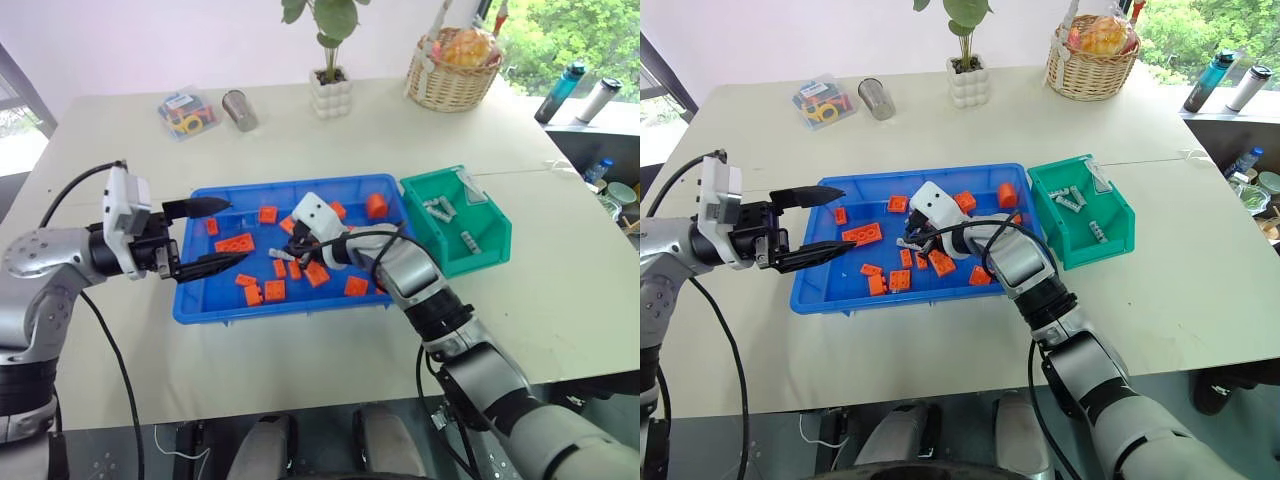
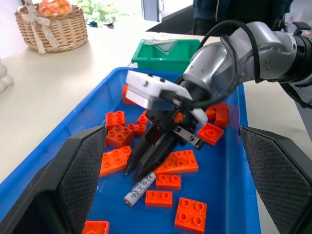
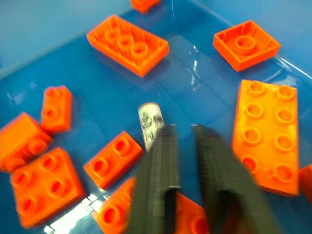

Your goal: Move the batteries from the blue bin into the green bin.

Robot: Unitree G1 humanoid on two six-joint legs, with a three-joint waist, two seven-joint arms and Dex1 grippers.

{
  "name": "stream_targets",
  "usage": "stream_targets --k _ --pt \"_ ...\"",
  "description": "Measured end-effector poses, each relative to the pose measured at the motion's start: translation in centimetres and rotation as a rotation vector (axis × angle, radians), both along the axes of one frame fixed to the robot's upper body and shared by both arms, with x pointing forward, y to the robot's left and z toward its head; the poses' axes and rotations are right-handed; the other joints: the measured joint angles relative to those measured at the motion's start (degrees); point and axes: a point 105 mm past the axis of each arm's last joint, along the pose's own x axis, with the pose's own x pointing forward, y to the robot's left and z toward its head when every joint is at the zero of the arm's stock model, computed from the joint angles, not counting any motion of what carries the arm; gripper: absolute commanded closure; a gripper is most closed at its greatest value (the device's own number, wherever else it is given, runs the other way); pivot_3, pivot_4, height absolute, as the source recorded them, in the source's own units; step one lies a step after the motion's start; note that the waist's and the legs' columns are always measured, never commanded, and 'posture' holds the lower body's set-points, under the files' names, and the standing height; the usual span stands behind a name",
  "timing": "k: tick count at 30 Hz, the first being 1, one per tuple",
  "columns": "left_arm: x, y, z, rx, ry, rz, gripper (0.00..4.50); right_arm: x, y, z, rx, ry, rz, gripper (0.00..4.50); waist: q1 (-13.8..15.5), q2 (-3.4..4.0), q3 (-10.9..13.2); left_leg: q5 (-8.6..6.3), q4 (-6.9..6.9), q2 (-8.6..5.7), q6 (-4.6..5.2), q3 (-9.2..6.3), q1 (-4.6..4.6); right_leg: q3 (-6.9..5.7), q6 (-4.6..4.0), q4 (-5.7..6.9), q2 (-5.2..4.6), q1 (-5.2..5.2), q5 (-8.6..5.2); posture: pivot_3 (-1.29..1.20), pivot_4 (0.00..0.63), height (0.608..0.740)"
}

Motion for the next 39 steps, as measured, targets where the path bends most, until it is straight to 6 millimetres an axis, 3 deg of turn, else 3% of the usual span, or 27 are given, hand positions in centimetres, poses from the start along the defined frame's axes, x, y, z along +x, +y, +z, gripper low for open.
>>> stream_targets --k 3,6,8,25,32,37,39 --pt "0.0 0.0 0.0 0.001 -0.001 -0.001 0.0 -0.1 0.0 0.0 -0.003 0.0 0.017 3.83 -0.01 0.0 0.0 0.0 0.0 0.0 0.0 0.0 0.0 0.0 0.0 0.0 0.0 0.01 0.0 0.0 0.15 0.737" --pt "0.0 0.0 0.0 0.001 -0.001 -0.001 0.0 -0.1 0.0 0.0 -0.002 0.002 0.019 3.0 0.01 0.0 0.0 0.0 0.01 0.0 0.0 0.0 0.0 0.0 0.0 0.0 0.0 0.01 0.0 0.0 0.15 0.737" --pt "0.0 0.0 0.0 0.001 -0.001 -0.001 0.0 -0.1 -0.1 0.0 -0.006 -0.001 0.015 2.1 0.0 0.0 0.0 0.0 0.01 0.0 0.0 -0.01 0.0 0.0 0.0 0.0 -0.01 0.01 0.0 0.0 0.15 0.737" --pt "-0.1 0.0 -0.2 0.003 0.006 -0.002 0.0 -1.3 -0.4 2.0 0.006 -0.052 0.049 2.1 0.06 0.0 0.0 0.0 0.0 0.0 0.0 0.0 0.0 0.01 0.0 0.0 -0.02 0.0 0.0 0.0 0.15 0.737" --pt "-0.1 0.0 -0.2 0.004 0.005 -0.004 0.0 -1.1 -0.4 -0.5 -0.03 -0.009 0.049 2.1 0.06 0.0 0.0 0.0 0.0 0.0 0.0 0.0 0.0 0.01 0.0 0.0 -0.01 0.0 0.0 0.0 0.15 0.737" --pt "-0.1 0.0 -0.2 0.004 0.004 -0.004 0.0 -0.9 -0.1 -0.5 -0.023 -0.034 0.067 2.1 0.03 -0.02 -0.01 0.0 0.01 0.0 0.0 0.0 0.0 0.01 0.0 0.01 -0.01 0.02 0.0 0.0 0.15 0.737" --pt "-0.1 0.0 -0.2 0.004 0.002 -0.004 0.0 -0.9 0.0 -0.6 -0.021 -0.034 0.071 2.61 0.04 -0.02 -0.01 0.0 0.02 0.0 0.0 0.0 0.01 0.01 0.0 0.0 0.0 0.02 0.0 0.0 0.15 0.737"
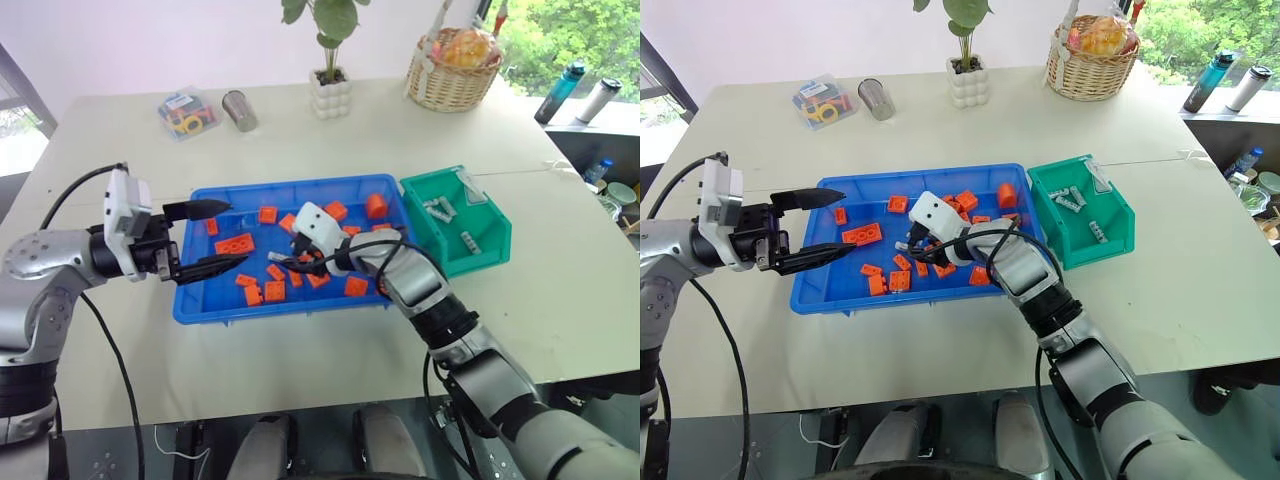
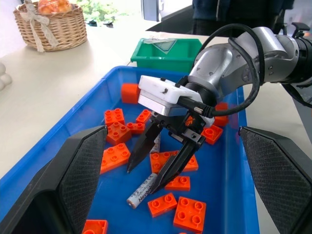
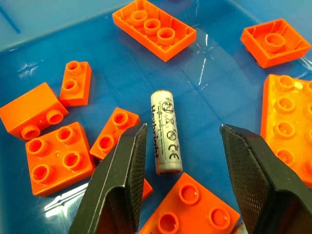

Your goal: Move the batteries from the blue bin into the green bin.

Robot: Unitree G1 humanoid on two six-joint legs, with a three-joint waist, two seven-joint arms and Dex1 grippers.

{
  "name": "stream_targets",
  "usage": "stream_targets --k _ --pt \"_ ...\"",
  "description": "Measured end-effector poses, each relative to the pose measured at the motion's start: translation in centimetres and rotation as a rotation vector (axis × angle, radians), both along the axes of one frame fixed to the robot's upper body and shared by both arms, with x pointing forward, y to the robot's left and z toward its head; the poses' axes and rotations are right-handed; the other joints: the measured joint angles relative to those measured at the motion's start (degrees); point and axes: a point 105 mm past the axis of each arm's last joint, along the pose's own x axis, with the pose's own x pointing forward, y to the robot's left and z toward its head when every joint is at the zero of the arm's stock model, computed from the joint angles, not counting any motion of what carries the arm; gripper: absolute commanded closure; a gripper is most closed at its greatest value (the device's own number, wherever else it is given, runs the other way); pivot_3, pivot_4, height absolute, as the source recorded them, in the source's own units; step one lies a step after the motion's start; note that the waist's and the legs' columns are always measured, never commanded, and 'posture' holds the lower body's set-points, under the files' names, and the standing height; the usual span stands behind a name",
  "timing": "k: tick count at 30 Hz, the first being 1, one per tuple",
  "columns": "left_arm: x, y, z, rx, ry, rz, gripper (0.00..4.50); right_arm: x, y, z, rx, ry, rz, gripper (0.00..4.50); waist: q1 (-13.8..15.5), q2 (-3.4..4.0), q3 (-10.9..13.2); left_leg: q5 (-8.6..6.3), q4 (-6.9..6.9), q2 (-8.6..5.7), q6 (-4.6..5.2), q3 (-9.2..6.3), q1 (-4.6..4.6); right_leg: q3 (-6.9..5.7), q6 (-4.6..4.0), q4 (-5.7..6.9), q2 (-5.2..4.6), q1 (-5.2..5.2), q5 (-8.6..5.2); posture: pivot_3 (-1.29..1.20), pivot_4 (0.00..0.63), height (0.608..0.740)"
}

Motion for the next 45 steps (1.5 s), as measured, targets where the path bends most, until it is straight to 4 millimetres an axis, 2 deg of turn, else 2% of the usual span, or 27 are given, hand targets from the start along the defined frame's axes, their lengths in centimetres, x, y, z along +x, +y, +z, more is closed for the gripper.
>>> stream_targets --k 1,4,13,16,18,19,21,22,24,26,30,31,34,36,38,41,43,45 --pt "0.0 0.0 0.0 0.0 -0.003 0.0 0.0 0.0 0.1 -0.1 0.002 0.002 0.006 2.86 -0.01 0.0 0.0 0.0 0.0 0.0 0.0 0.0 0.0 0.0 0.0 0.0 0.0 0.0 0.0 0.0 0.15 0.737" --pt "0.0 0.0 0.0 0.0 -0.009 0.0 0.0 0.0 0.2 -0.9 -0.016 0.022 0.005 4.39 0.03 0.0 0.0 0.0 0.0 0.0 0.0 0.0 0.0 0.0 0.0 0.0 0.0 0.0 0.0 0.0 0.15 0.737" --pt "-0.1 0.1 -0.1 0.0 -0.007 0.002 0.0 0.0 0.0 -0.7 -0.007 0.04 -0.01 4.41 0.03 0.0 0.0 0.0 0.0 -0.01 0.0 -0.01 0.0 0.0 0.0 0.0 0.0 0.0 0.0 0.0 0.15 0.737" --pt "-0.1 0.1 -0.1 0.0 -0.007 0.002 0.0 0.5 -1.2 1.3 0.061 0.047 -0.07 4.41 0.15 0.0 0.0 0.0 0.02 -0.02 0.0 -0.01 -0.04 0.0 0.0 0.0 -0.02 -0.02 0.0 0.0 0.15 0.737" --pt "-0.2 0.0 -0.3 -0.001 0.001 0.003 0.0 1.5 -3.3 4.9 0.149 0.015 -0.145 4.41 0.2 0.0 0.0 0.0 0.02 -0.04 0.0 -0.01 -0.06 0.0 0.0 0.0 -0.04 -0.01 0.0 0.0 0.15 0.737" --pt "-0.3 -0.1 -0.5 0.0 0.006 0.0 0.0 2.0 -5.0 7.1 0.197 -0.014 -0.2 4.41 0.31 0.0 0.0 0.0 0.02 -0.05 0.0 -0.03 -0.06 0.0 0.0 0.0 -0.05 0.0 0.0 0.0 0.15 0.737" --pt "-0.6 -0.3 -0.9 -0.007 0.015 -0.008 0.0 2.5 -9.5 10.8 0.258 -0.077 -0.323 4.41 0.88 -0.01 0.0 0.0 0.02 -0.08 0.0 -0.07 -0.05 0.0 -0.01 -0.01 -0.06 0.02 0.01 0.0 0.15 0.737" --pt "-0.7 -0.5 -1.2 -0.01 0.022 -0.01 0.0 2.5 -12.1 11.8 0.266 -0.097 -0.395 4.41 1.35 -0.01 0.0 0.0 0.01 -0.08 0.0 -0.06 -0.05 0.0 -0.01 -0.02 -0.06 0.03 0.01 0.0 0.15 0.737" --pt "-0.8 -0.6 -1.5 -0.015 0.033 -0.013 0.0 2.2 -17.1 12.0 0.236 -0.107 -0.536 4.41 1.91 -0.02 -0.01 0.0 0.0 -0.1 0.01 -0.06 -0.06 0.01 -0.01 -0.04 -0.08 0.05 0.01 0.0 0.15 0.737" --pt "-0.8 -0.8 -1.7 -0.013 0.037 -0.022 0.0 1.2 -21.4 10.4 0.175 -0.072 -0.66 4.41 2.19 -0.02 -0.01 -0.01 -0.06 -0.1 0.01 0.04 -0.07 0.03 -0.01 -0.11 -0.15 0.09 0.01 0.0 0.15 0.737" --pt "-0.3 -1.4 -1.2 -0.021 0.017 -0.052 0.0 -0.6 -25.1 7.8 0.116 0.007 -0.782 4.41 2.02 -0.01 0.0 -0.01 -0.13 0.02 0.01 0.31 -0.07 0.04 0.0 -0.13 -0.11 0.12 0.0 0.0 0.15 0.737" --pt "-0.2 -1.4 -1.1 -0.02 0.01 -0.057 0.0 -0.9 -25.7 7.3 0.107 0.017 -0.799 3.91 1.94 -0.01 0.0 -0.01 -0.12 0.03 0.01 0.31 -0.07 0.04 0.0 -0.14 -0.08 0.13 0.0 0.0 0.15 0.737" --pt "0.3 -1.5 -1.1 -0.015 0.014 -0.065 0.0 -1.6 -26.3 6.1 0.081 0.035 -0.825 2.47 1.71 -0.01 0.0 -0.01 -0.07 0.03 0.01 0.35 -0.07 0.05 0.0 -0.14 -0.03 0.15 0.0 0.0 0.15 0.737" --pt "0.7 -1.5 -1.2 -0.023 0.019 -0.063 0.0 -1.5 -26.5 6.1 0.065 0.009 -0.831 1.53 1.71 -0.01 0.0 -0.01 -0.05 0.03 0.01 0.36 -0.07 0.05 0.0 -0.14 -0.02 0.15 0.0 0.0 0.15 0.737" --pt "0.7 -1.4 -1.2 -0.018 0.015 -0.065 0.0 -1.3 -26.5 6.9 0.063 -0.033 -0.824 1.53 1.7 -0.01 0.0 0.0 -0.04 0.03 0.01 0.36 -0.06 0.05 0.0 -0.14 -0.02 0.14 0.0 0.0 0.15 0.737" --pt "0.6 -1.6 -1.4 -0.007 0.018 -0.084 0.0 -0.5 -25.2 9.8 0.109 -0.117 -0.763 1.53 1.75 -0.01 0.0 0.0 -0.04 0.02 0.01 0.36 -0.06 0.05 0.0 -0.23 -0.02 0.15 0.0 0.0 0.15 0.737" --pt "0.6 -1.8 -1.6 -0.005 0.023 -0.093 0.0 -0.1 -22.9 12.0 0.14 -0.173 -0.652 1.53 1.66 -0.01 0.0 0.0 -0.04 0.04 0.01 0.35 -0.06 0.05 0.0 -0.27 -0.03 0.13 0.0 0.0 0.15 0.737" --pt "0.6 -1.9 -1.5 -0.004 0.021 -0.097 0.0 -0.1 -19.1 12.8 0.128 -0.204 -0.468 1.53 1.6 -0.01 0.0 0.0 -0.02 0.07 0.01 0.33 -0.05 0.06 0.0 -0.26 -0.03 0.13 0.0 0.0 0.15 0.737"
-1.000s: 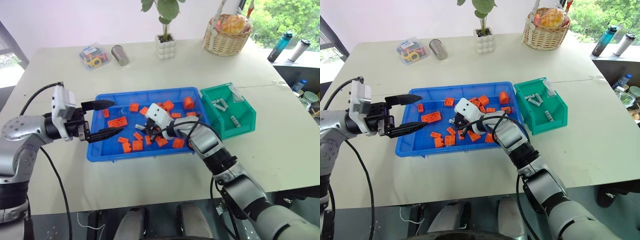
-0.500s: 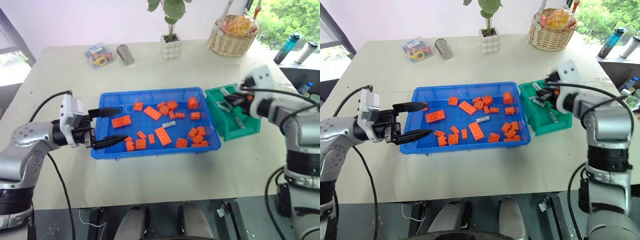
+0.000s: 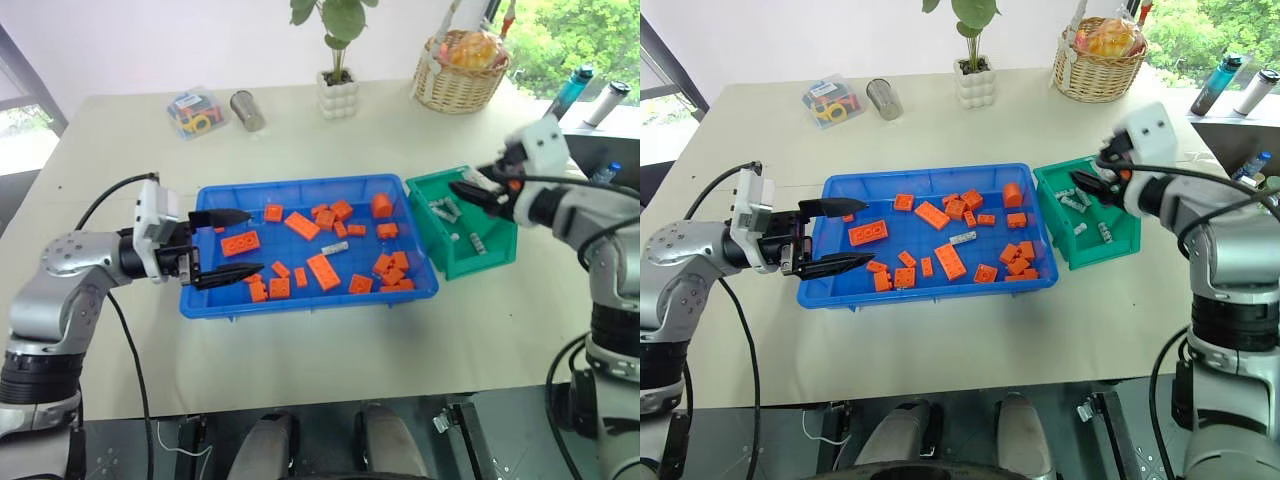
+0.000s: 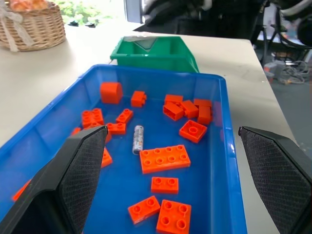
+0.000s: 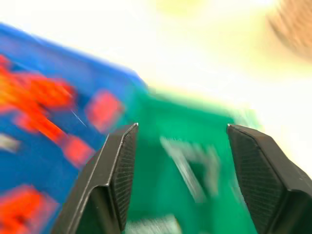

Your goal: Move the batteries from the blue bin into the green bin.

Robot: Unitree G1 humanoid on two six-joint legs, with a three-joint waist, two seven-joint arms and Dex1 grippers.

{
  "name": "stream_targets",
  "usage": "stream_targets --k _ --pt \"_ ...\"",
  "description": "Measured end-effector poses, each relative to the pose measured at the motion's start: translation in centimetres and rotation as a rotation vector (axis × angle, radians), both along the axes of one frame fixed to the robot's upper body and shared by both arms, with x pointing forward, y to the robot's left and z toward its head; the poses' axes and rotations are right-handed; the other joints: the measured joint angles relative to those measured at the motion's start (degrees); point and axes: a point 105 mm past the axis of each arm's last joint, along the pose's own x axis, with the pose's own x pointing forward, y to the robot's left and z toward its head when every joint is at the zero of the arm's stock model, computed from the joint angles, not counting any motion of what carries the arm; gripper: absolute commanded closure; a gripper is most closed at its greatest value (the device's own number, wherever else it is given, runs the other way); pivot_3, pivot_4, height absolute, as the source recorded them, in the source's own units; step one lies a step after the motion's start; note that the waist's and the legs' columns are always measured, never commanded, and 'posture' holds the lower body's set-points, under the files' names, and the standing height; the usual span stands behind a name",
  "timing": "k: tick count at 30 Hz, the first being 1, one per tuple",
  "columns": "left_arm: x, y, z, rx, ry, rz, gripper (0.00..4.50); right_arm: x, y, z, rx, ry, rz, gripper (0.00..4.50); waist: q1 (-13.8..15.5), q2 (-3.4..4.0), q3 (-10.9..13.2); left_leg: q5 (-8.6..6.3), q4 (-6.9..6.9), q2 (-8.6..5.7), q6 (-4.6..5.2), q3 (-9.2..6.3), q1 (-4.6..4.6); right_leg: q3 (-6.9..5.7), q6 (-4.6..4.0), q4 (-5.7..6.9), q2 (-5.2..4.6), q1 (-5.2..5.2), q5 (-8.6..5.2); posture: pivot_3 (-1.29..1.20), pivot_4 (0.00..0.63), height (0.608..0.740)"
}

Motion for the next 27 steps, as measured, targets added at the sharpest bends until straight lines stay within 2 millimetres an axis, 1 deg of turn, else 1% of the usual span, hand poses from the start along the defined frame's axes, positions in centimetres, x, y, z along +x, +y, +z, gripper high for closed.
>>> stream_targets --k 2,4,5,6,7,11,13,15,18,21,23,25,27 --pt "0.0 0.0 0.0 0.001 -0.002 -0.002 0.0 -0.3 3.2 -1.0 -0.054 0.018 0.169 1.53 0.09 0.0 0.0 0.0 0.02 -0.02 0.0 -0.05 0.0 0.01 0.0 0.01 0.01 0.0 0.0 0.0 0.15 0.737" --pt "0.0 -0.1 0.0 0.002 -0.001 -0.004 0.0 -0.7 5.9 -2.9 -0.12 0.07 0.348 1.53 0.22 0.0 0.0 0.0 0.03 -0.08 0.0 -0.09 -0.02 0.0 0.0 0.01 0.01 0.01 0.0 0.0 0.15 0.737" --pt "0.0 -0.1 0.0 0.003 -0.001 -0.005 0.0 -0.9 6.9 -3.9 -0.162 0.092 0.433 1.53 0.29 -0.01 0.0 0.0 0.04 -0.11 0.0 -0.11 -0.02 -0.01 0.0 0.01 -0.01 0.02 0.0 0.0 0.15 0.737" --pt "0.0 -0.1 0.1 0.003 -0.002 -0.006 0.0 -1.0 7.3 -4.4 -0.18 0.104 0.471 1.53 0.4 -0.01 0.0 0.0 0.04 -0.13 0.0 -0.14 -0.02 -0.01 0.0 0.01 -0.01 0.02 0.0 0.0 0.15 0.737" --pt "0.0 0.0 0.0 0.004 0.0 -0.003 0.0 -0.6 7.8 -4.9 -0.213 0.114 0.52 1.53 0.3 -0.01 0.0 0.0 0.05 -0.13 0.0 -0.15 -0.02 -0.02 0.0 0.01 0.0 0.03 0.0 0.0 0.15 0.737" --pt "-0.2 -0.2 0.1 0.007 -0.006 -0.003 0.0 1.8 9.4 -5.9 -0.3 0.112 0.603 1.53 -0.13 -0.01 0.01 0.0 0.06 -0.08 0.0 -0.13 -0.01 -0.03 0.0 -0.05 0.02 -0.02 0.0 0.0 0.15 0.737" --pt "-0.4 -0.2 0.1 0.009 -0.013 -0.002 0.0 2.7 9.9 -7.0 -0.354 0.119 0.631 1.53 -0.1 -0.01 0.01 0.0 0.13 -0.08 0.0 -0.15 -0.01 -0.03 0.0 0.0 0.02 -0.09 0.0 0.0 0.15 0.737" --pt "-0.7 -0.1 -0.1 0.014 -0.01 0.007 0.0 3.0 9.9 -8.6 -0.425 0.135 0.672 1.53 -0.1 -0.01 0.0 0.0 0.1 -0.1 0.0 -0.18 0.0 -0.03 0.0 0.02 0.01 -0.14 0.0 0.0 0.15 0.737" --pt "-0.7 0.4 0.0 0.013 -0.015 0.038 0.0 2.9 10.0 -10.9 -0.48 0.171 0.747 1.53 -0.2 -0.01 0.0 0.0 0.05 -0.1 0.0 -0.2 -0.01 -0.05 0.0 0.02 0.01 -0.18 0.0 0.0 0.15 0.737" --pt "-0.9 0.4 0.3 0.019 -0.032 0.045 0.0 2.9 10.4 -11.1 -0.509 0.162 0.8 1.53 -0.39 -0.01 0.0 0.0 0.07 -0.1 -0.01 -0.19 0.0 -0.05 0.0 0.01 0.01 -0.17 0.0 0.0 0.15 0.737" --pt "-1.0 0.5 0.3 0.013 -0.029 0.053 0.0 3.1 10.5 -11.4 -0.519 0.161 0.807 1.53 -0.34 -0.01 0.0 0.0 0.09 -0.1 -0.01 -0.22 0.01 -0.05 0.0 0.01 0.02 -0.15 0.0 0.0 0.15 0.737" --pt "-1.0 0.7 0.4 0.009 -0.023 0.063 0.0 3.3 11.0 -11.6 -0.52 0.159 0.812 1.53 -0.34 -0.01 0.0 0.0 0.1 -0.1 -0.01 -0.23 0.01 -0.05 0.0 0.01 0.02 -0.13 0.0 0.0 0.15 0.737" --pt "-1.0 0.7 0.5 0.01 -0.029 0.07 0.0 3.5 11.3 -11.7 -0.51 0.157 0.811 2.04 -0.3 -0.02 0.0 0.0 0.11 -0.1 -0.01 -0.24 0.01 -0.05 0.0 0.02 0.02 -0.12 0.0 0.0 0.15 0.737"
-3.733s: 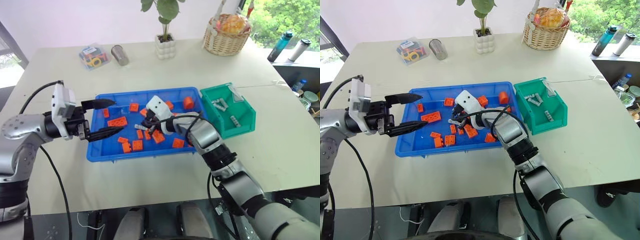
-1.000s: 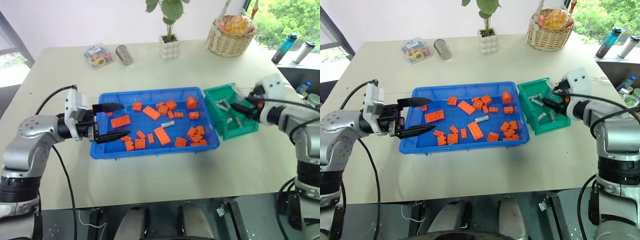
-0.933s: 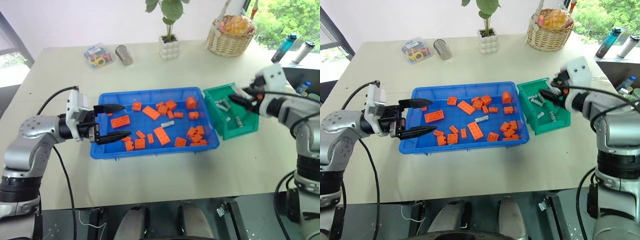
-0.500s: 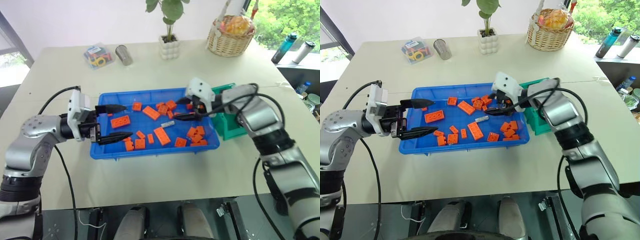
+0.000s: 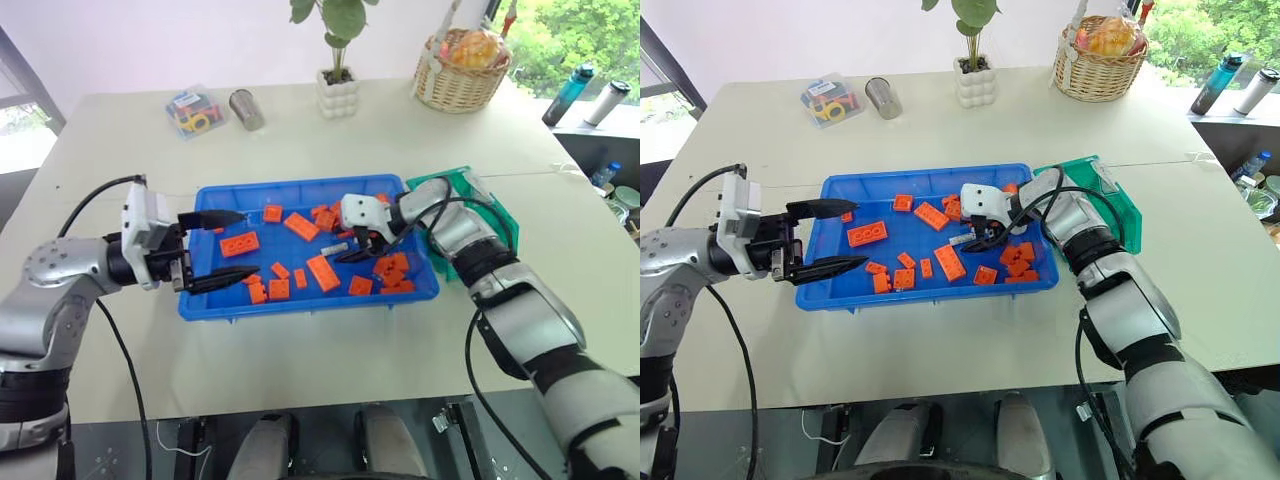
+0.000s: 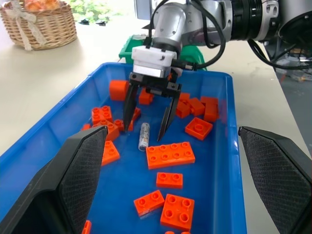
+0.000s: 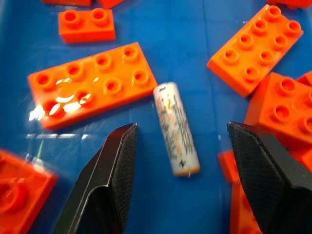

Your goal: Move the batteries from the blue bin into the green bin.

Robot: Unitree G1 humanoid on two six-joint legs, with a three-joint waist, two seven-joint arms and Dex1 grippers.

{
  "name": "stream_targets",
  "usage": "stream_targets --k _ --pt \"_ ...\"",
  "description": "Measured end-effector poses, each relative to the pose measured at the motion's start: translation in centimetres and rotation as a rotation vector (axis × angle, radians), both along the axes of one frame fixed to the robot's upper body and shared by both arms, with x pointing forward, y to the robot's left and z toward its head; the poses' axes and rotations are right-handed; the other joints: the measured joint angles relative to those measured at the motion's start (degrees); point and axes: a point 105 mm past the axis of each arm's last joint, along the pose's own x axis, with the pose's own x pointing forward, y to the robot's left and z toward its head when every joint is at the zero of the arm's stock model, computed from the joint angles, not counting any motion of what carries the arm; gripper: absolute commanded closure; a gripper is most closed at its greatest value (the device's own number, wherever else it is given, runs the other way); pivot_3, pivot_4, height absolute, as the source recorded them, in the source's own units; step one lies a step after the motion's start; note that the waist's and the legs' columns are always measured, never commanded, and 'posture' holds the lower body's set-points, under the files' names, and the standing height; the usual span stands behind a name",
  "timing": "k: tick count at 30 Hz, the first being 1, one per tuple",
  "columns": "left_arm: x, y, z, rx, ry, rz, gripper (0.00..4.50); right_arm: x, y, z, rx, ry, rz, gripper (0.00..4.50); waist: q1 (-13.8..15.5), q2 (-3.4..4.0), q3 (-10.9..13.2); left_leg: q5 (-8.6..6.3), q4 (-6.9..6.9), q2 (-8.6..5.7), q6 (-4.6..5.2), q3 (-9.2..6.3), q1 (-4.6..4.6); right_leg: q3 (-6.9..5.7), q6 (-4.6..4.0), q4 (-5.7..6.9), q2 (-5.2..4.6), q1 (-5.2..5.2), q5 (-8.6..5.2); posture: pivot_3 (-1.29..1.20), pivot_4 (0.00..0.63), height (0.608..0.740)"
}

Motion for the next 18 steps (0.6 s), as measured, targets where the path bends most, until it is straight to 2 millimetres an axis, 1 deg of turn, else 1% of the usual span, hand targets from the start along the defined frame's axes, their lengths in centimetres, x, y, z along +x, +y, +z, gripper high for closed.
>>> stream_targets --k 1,4,5,6,10,12,15,16,17,18 --pt "0.0 0.0 0.1 0.002 -0.004 0.001 0.0 0.1 0.1 0.0 0.001 -0.003 -0.003 2.32 0.02 0.0 0.0 0.0 0.0 0.0 0.0 0.0 0.0 0.0 0.0 0.0 0.0 0.01 0.0 0.0 0.15 0.737" --pt "-0.1 0.0 0.3 0.005 -0.01 0.006 0.0 0.0 0.1 -0.2 0.007 0.013 0.003 3.77 0.03 0.0 0.0 0.0 0.0 0.0 0.0 -0.01 0.0 0.0 0.0 0.0 0.0 0.01 0.0 0.0 0.15 0.737" --pt "-0.1 0.0 0.3 0.005 -0.011 0.005 0.0 -0.1 0.1 -0.3 0.006 0.017 0.007 4.37 0.01 0.0 0.0 0.0 0.0 -0.01 0.0 -0.02 0.0 0.0 0.0 0.0 0.0 0.01 0.0 0.0 0.15 0.737" --pt "-0.1 0.0 0.3 0.005 -0.011 0.005 0.0 -0.1 0.1 -0.3 0.007 0.018 0.008 4.43 0.0 0.0 0.0 0.0 0.0 0.0 0.0 -0.02 0.0 0.0 0.0 0.0 0.0 0.01 0.0 0.0 0.15 0.737" --pt "0.0 -0.1 0.4 0.004 -0.016 0.002 0.0 -0.3 -0.2 -0.1 0.022 0.023 0.0 4.42 0.08 0.0 0.0 0.0 0.0 -0.01 0.0 -0.01 0.0 0.0 0.0 0.0 0.0 0.0 0.0 0.0 0.15 0.737" --pt "0.1 -0.1 0.6 0.003 -0.018 0.0 0.0 -0.3 -0.5 0.5 0.049 0.019 -0.027 4.42 0.13 0.0 0.0 0.0 0.0 -0.01 0.0 -0.01 -0.01 0.0 0.0 0.01 -0.01 0.0 0.0 0.0 0.15 0.737" --pt "0.3 -0.1 0.6 0.001 -0.017 -0.003 0.0 0.6 -0.8 3.7 0.196 -0.014 -0.159 4.42 0.1 0.02 0.01 0.0 -0.02 -0.01 0.0 0.03 -0.04 0.0 0.0 0.11 -0.02 -0.06 0.0 0.0 0.15 0.737" --pt "0.3 -0.2 0.6 -0.001 -0.016 -0.007 0.0 1.2 -1.4 6.4 0.288 -0.059 -0.248 4.42 0.15 0.02 0.01 0.0 -0.03 -0.01 0.0 0.03 -0.05 0.0 0.0 0.12 -0.03 -0.09 0.0 0.0 0.15 0.737" --pt "0.4 -0.2 0.5 -0.001 -0.014 -0.008 0.0 1.4 -2.0 7.9 0.333 -0.091 -0.294 4.42 0.25 0.02 0.01 0.0 -0.03 -0.01 0.0 0.01 -0.05 0.0 0.0 0.12 -0.04 -0.1 0.0 0.0 0.15 0.737" --pt "0.4 -0.2 0.5 -0.001 -0.011 -0.01 0.0 1.5 -3.4 10.3 0.393 -0.144 -0.374 4.42 0.37 0.02 0.01 0.0 -0.02 -0.02 0.0 -0.07 -0.05 0.0 0.0 0.13 -0.04 -0.09 0.0 0.0 0.15 0.737"
